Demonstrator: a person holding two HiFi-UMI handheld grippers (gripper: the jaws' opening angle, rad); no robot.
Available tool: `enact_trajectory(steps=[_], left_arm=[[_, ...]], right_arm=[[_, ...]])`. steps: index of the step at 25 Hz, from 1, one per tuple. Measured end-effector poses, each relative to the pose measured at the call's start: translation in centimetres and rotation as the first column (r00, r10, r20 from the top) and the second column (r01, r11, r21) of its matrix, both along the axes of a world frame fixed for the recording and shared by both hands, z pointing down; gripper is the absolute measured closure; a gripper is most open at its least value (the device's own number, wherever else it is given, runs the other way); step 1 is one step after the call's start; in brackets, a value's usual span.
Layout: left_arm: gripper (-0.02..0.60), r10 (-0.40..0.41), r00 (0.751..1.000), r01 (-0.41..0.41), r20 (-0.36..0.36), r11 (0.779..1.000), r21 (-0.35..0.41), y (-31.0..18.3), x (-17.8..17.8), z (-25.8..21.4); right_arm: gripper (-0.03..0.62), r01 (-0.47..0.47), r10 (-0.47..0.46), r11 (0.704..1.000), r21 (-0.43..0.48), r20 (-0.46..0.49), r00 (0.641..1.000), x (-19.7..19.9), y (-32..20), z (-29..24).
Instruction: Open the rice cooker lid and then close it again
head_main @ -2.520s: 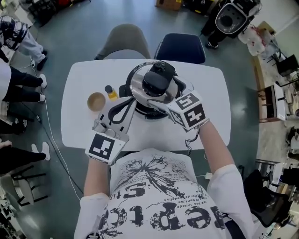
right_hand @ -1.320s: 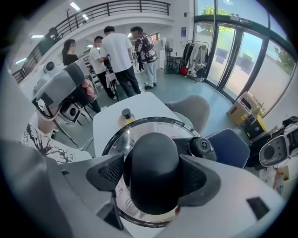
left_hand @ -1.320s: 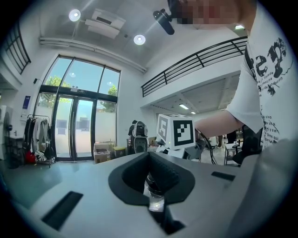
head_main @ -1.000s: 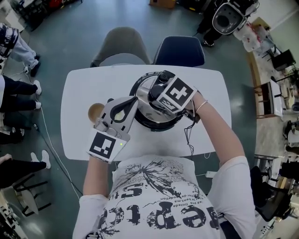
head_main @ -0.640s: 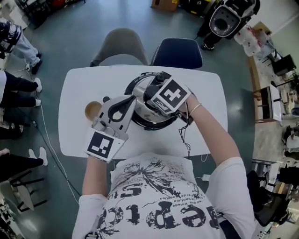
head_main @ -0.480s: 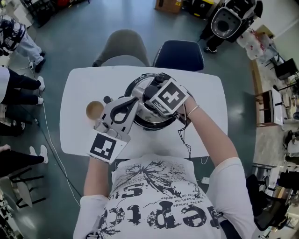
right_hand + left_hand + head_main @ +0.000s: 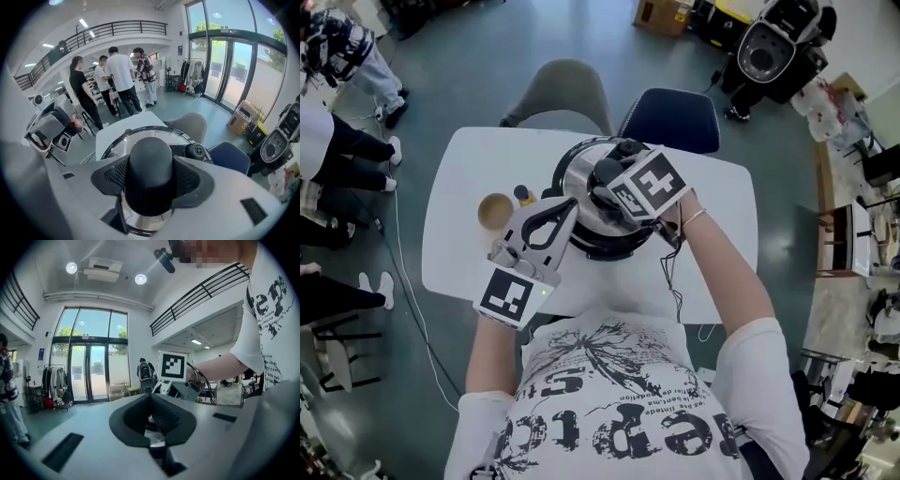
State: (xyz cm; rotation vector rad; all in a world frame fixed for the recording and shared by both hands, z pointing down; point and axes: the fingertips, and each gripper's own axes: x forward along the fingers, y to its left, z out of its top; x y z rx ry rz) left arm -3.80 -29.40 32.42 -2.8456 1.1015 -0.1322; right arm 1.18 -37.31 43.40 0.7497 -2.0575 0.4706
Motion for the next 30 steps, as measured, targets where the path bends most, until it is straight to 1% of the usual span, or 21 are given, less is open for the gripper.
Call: enact_trajectory(steps=[2,5,8,12,16,21,24,30], left_arm=[[0.568,-0.007,1.0,0.008,-0.008,1.0,0.006,0.2,0.0,-0.7],[0.569,-0.005,1.0,0.005,-0.018,1.0,0.02,0.8,0.4,-1.6],[0.569,0.004,1.0,-0.004,-0.02,0.999,0.037,2.0,2.0,-1.9],[0.569,0.022,1.0,-0.021,-0.019,0.998,0.055,4.5,4.8,-2.1],[0.569,0.028,0.999,-0.026,-0.024,0.998,0.065,7.9,8.2,-1.9],[0.569,0.018,1.0,-0.017,-0.022,0.999,0.052,13.4,12.0,-0.4],[0.569,0.002,1.0,-0.001,-0.025,0.999,0.041,16.4,13.5,0.5],[0.569,-0.014,1.0,0.014,0.004,0.999,0.03,20.9,15.6,2.2]], right_arm=[[0.298,0.01,-0.01,1.0,0.022,-0.003,1.0,0.2,0.3,-1.4],[0.298,0.024,-0.025,0.999,0.03,0.013,1.0,0.3,1.7,-2.8],[0.298,0.006,-0.006,0.999,0.04,-0.005,1.0,2.7,3.3,-2.7],[0.298,-0.011,0.011,0.999,0.031,0.002,1.0,6.2,6.0,-2.6],[0.298,-0.026,0.026,0.999,0.035,-0.002,1.0,10.2,9.9,-2.3],[0.298,-0.013,0.013,1.0,0.008,-0.02,1.0,14.7,15.8,-0.6],[0.298,0.001,-0.001,1.0,-0.004,-0.016,1.0,16.3,19.3,0.5],[0.298,0.022,-0.022,0.999,-0.029,-0.019,1.0,18.4,24.0,2.5]])
